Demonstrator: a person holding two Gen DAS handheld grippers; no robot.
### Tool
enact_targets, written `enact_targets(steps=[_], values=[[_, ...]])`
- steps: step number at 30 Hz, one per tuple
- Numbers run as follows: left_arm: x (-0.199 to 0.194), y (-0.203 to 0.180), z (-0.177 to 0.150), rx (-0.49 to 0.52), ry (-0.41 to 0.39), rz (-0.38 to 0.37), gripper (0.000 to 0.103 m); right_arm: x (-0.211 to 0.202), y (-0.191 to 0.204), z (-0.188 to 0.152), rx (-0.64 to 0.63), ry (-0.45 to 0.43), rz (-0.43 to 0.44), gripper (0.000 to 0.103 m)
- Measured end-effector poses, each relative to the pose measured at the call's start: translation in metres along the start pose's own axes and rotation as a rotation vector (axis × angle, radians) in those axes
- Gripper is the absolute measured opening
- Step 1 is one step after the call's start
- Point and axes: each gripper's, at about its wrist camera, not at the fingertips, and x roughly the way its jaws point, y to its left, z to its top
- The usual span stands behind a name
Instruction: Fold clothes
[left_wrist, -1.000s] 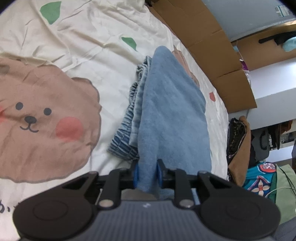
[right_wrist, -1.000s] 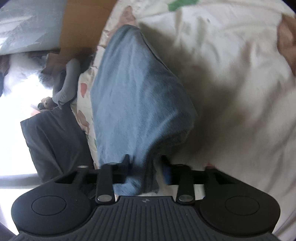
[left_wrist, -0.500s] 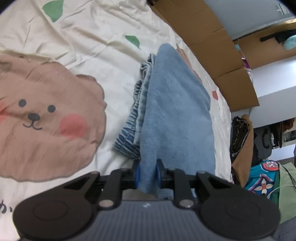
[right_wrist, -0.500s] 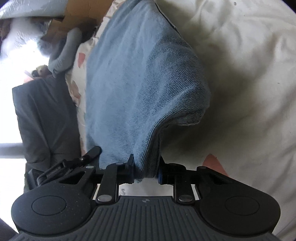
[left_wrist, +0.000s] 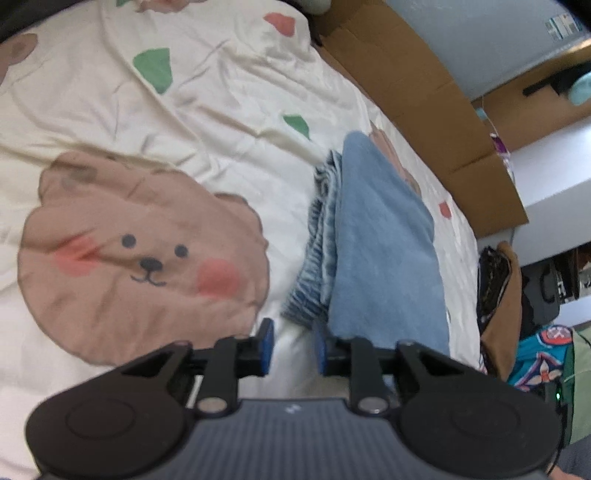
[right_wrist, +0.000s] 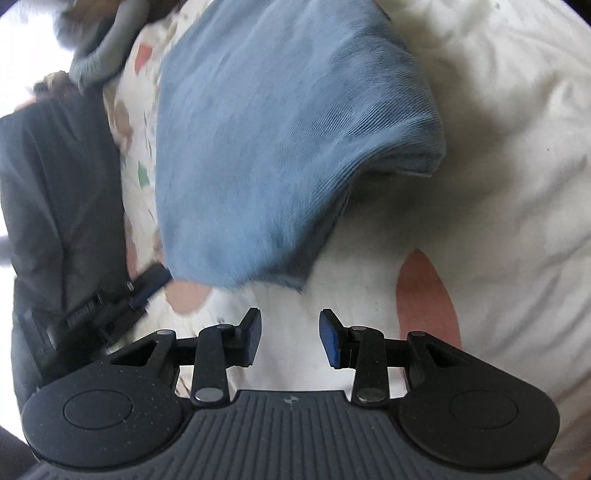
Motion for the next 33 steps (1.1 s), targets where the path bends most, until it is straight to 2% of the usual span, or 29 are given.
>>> enact_targets(steps=[5,10,16,26,28,30,33], values=[[0.001,-0.009,0.02,0.012,-0.063,-0.032,0.049,-0.022,0.001,0.003,-0.031,-0.021,-0.049,0.039],[0.016,-0.022,0.038,0.011,-0.101,-0.084,0.059,-0.044,0.005,0.013,-0.086,-0.034,-0.118,0.048],[0.048,-0.03,0.05,0.003,-0.072,-0.11,0.06,-0.069,0.006,0.029,-0.12,-0.071,-0.19,0.049],[0.095,-0.023,0.059,-0.007,0.035,-0.135,0.063,-0.086,0.004,0.072,-0.113,-0.174,-0.207,0.051],[0.105,-0.021,0.061,-0.008,0.061,-0.148,0.063,-0.085,0.003,0.083,-0.101,-0.206,-0.205,0.052],[0.113,-0.02,0.062,-0.009,0.081,-0.17,0.063,-0.081,0.003,0.095,-0.096,-0.234,-0.201,0.059],[0.123,-0.022,0.065,0.004,0.105,-0.18,0.069,-0.068,0.002,0.114,-0.137,-0.252,-0.182,0.063]])
